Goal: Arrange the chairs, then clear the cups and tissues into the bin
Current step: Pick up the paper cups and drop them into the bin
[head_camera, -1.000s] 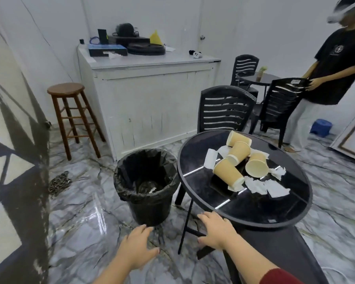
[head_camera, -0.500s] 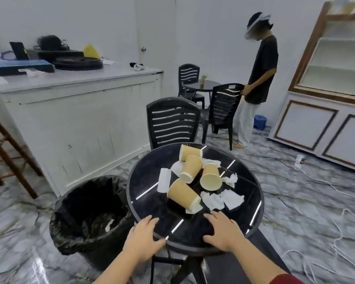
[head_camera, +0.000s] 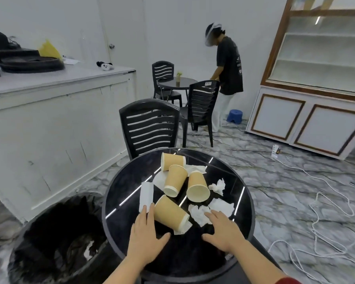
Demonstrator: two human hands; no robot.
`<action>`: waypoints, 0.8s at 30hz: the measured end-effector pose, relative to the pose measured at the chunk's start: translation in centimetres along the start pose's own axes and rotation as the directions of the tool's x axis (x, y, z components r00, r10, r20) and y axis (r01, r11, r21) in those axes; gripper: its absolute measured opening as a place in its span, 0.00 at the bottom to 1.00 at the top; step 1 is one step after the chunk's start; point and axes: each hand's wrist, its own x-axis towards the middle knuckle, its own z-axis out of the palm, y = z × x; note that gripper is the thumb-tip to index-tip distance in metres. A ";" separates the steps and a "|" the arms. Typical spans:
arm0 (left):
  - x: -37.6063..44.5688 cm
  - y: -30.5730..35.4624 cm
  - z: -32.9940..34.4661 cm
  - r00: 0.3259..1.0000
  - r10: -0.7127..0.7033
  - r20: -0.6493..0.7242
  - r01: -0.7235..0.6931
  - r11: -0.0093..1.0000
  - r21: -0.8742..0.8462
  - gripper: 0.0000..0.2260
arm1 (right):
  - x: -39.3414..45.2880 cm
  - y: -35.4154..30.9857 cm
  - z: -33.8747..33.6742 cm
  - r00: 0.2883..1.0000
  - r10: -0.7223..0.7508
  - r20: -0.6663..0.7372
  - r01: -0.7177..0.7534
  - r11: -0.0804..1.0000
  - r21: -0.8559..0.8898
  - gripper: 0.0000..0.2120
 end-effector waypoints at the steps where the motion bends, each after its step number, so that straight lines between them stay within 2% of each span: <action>1: 0.7 -0.1 -0.2 1.000 0.009 0.004 -0.009 1.000 -0.008 0.46 | 0.4 -0.3 -0.2 1.000 0.010 -0.019 -0.010 1.000 0.013 0.36; 5: 3.2 0.1 -1.1 0.997 0.074 0.020 -0.073 0.996 -0.055 0.46 | 2.0 -1.5 -1.1 0.995 0.041 -0.094 -0.034 0.996 0.077 0.35; 9: 5.3 0.9 -1.3 0.991 0.123 0.055 -0.114 0.983 -0.146 0.42 | 4.1 -2.7 -2.2 0.983 0.078 -0.165 -0.059 0.991 0.121 0.34; 16: 6.7 1.6 0.0 0.983 0.141 0.122 -0.125 0.984 -0.127 0.42 | 6.9 -4.5 -3.0 0.968 0.150 -0.202 -0.109 0.973 0.201 0.34; 19: 6.7 2.1 0.4 0.978 0.149 0.148 -0.132 0.985 -0.113 0.47 | 7.7 -4.5 -3.0 0.964 0.173 -0.204 -0.127 0.968 0.218 0.35; 22: 7.0 2.5 0.9 0.984 0.137 0.114 -0.131 0.990 -0.054 0.55 | 8.7 -4.4 -3.3 0.964 0.182 -0.193 -0.137 0.964 0.226 0.35; 24: 7.3 3.1 1.0 0.990 0.094 0.103 -0.092 0.995 -0.031 0.56 | 9.5 -4.0 -3.5 0.965 0.182 -0.188 -0.138 0.965 0.225 0.35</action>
